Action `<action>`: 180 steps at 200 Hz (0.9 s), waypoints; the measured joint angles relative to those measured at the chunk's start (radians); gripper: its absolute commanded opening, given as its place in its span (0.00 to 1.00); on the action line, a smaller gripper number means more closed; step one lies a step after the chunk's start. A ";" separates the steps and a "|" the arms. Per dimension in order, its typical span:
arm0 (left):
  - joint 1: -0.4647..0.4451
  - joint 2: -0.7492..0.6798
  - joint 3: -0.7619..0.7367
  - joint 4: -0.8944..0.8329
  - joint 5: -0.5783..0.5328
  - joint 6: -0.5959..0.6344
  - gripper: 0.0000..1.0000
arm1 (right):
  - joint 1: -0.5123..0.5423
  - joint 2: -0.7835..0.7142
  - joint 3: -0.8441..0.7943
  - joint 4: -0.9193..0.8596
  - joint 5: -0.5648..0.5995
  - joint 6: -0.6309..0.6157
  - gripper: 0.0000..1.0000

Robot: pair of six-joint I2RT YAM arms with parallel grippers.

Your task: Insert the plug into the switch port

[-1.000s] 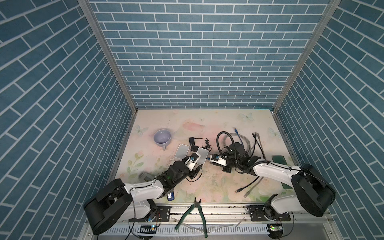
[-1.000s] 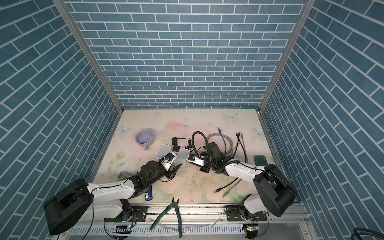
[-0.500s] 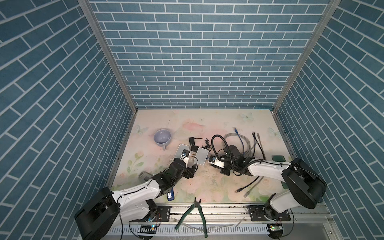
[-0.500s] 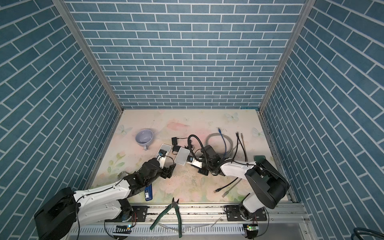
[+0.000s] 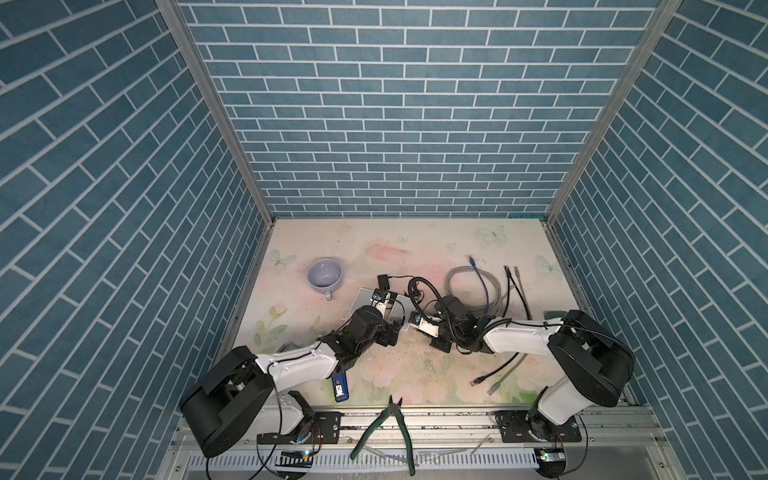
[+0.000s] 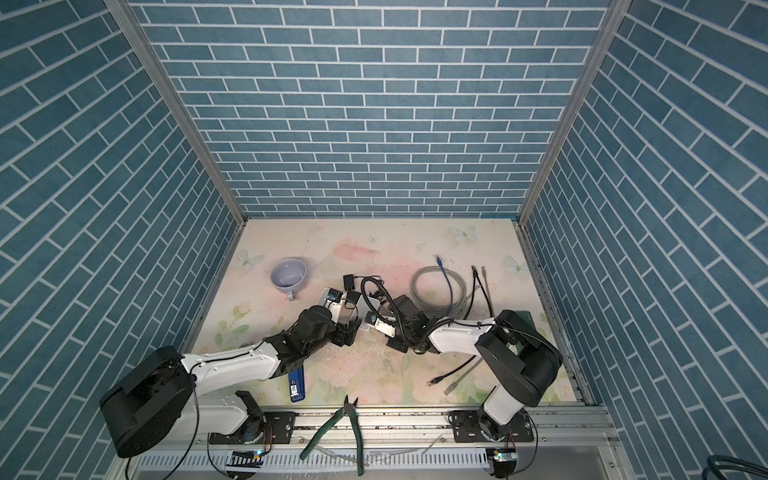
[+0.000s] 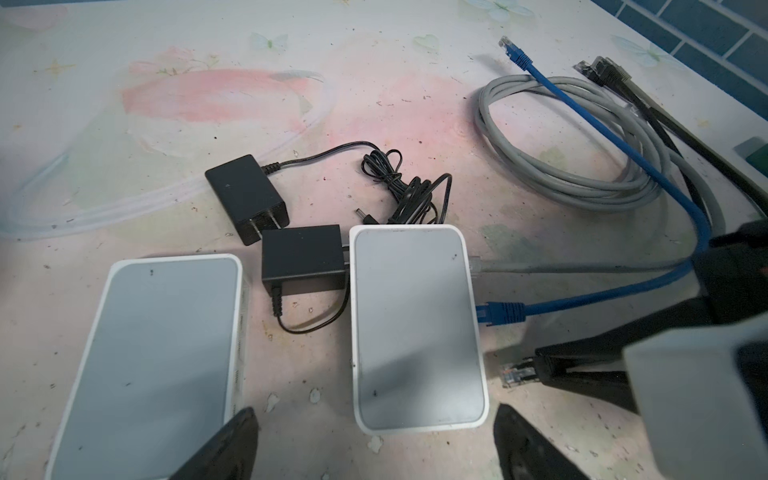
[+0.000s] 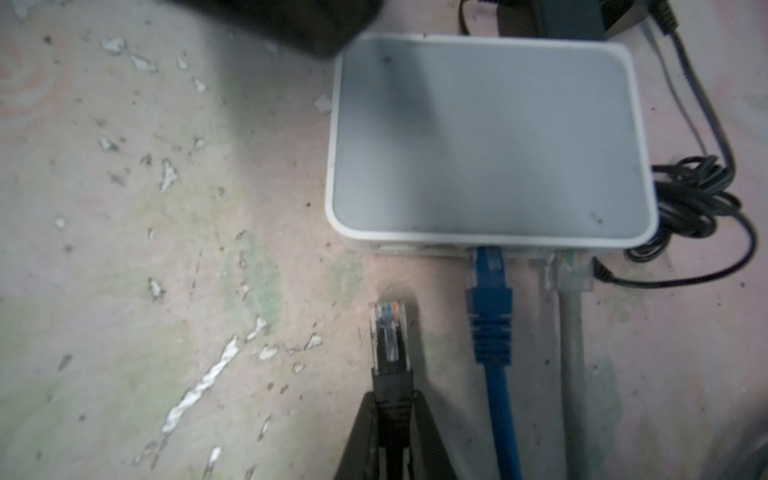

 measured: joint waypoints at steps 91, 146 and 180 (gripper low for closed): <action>0.073 0.032 -0.053 0.156 0.080 -0.051 0.89 | 0.013 0.024 0.000 0.059 0.032 0.024 0.00; 0.080 0.039 -0.069 0.208 0.106 -0.063 0.89 | 0.014 0.027 0.000 0.069 0.036 0.035 0.00; 0.082 0.053 -0.078 0.226 0.124 -0.066 0.89 | 0.015 0.027 0.000 0.085 0.042 0.058 0.00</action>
